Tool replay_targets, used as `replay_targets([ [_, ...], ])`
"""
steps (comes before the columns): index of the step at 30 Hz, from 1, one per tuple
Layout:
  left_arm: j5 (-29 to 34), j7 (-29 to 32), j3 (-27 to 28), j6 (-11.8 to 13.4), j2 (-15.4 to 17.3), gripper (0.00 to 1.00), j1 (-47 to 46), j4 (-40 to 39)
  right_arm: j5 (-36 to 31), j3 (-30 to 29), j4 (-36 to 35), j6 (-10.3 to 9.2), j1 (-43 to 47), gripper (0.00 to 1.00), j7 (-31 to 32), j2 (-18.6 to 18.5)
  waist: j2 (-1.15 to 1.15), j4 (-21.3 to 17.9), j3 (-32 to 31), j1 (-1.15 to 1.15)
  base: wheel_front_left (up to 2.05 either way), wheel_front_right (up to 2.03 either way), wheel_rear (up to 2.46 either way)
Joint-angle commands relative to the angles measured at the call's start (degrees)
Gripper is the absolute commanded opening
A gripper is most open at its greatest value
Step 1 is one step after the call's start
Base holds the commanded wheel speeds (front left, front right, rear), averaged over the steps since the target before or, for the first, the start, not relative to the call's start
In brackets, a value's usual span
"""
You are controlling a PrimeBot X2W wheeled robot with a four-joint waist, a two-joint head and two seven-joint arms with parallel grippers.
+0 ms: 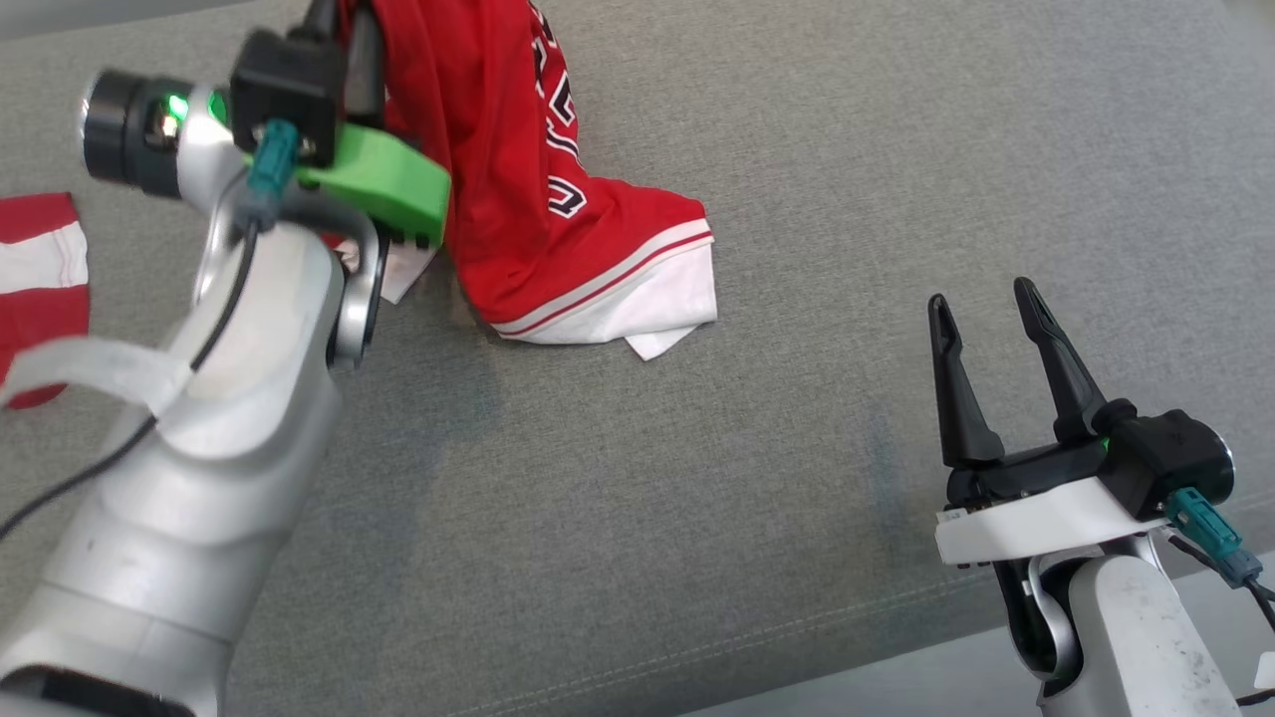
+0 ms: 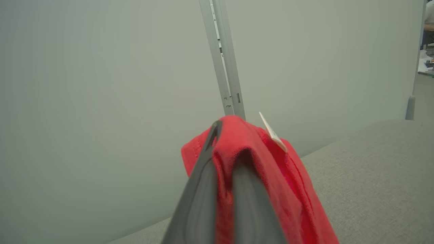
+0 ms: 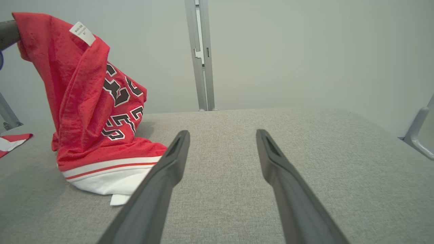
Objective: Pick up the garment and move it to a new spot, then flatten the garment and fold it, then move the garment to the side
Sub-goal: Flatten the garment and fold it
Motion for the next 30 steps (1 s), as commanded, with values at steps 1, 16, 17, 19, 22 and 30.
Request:
replay_targets([
  [1,1.1,0.0,0.0,0.0,0.5,0.0,2.8,-0.8,-0.2,-0.2,0.0,0.0,0.2,1.0,-0.2,-0.2,0.0,1.5,-0.1,0.0,0.0,0.0,0.0],
  [16,9.6,0.0,8.5,4.4,3.3,0.0,35.7,-18.2,-2.3,0.5,0.7,0.0,1.8,1.0,-0.2,-0.2,0.0,6.0,-2.1,0.0,0.0,0.0,0.0],
  [17,9.8,0.0,9.2,4.7,3.0,0.0,37.2,-18.2,-2.3,0.6,0.8,0.0,1.9,1.0,-0.2,-0.2,0.0,6.1,-2.2,0.0,0.0,0.0,0.0],
  [19,9.8,0.0,9.6,4.6,2.5,0.0,38.6,-18.0,-2.2,0.8,0.9,0.0,2.0,1.0,-0.2,-0.2,0.0,6.0,-2.3,0.0,0.0,0.0,0.0],
  [22,10.9,0.0,9.9,3.4,1.5,0.0,41.9,-16.3,-2.3,1.2,1.2,0.0,2.0,1.0,-0.2,-0.2,0.0,6.0,-2.7,0.0,0.0,0.0,0.0],
  [30,13.2,0.0,10.4,0.5,-2.2,0.0,44.8,-10.2,-3.0,1.9,2.5,0.0,2.4,1.0,-0.2,-0.2,0.0,5.6,-3.9,0.0,0.0,0.0,0.0],
])
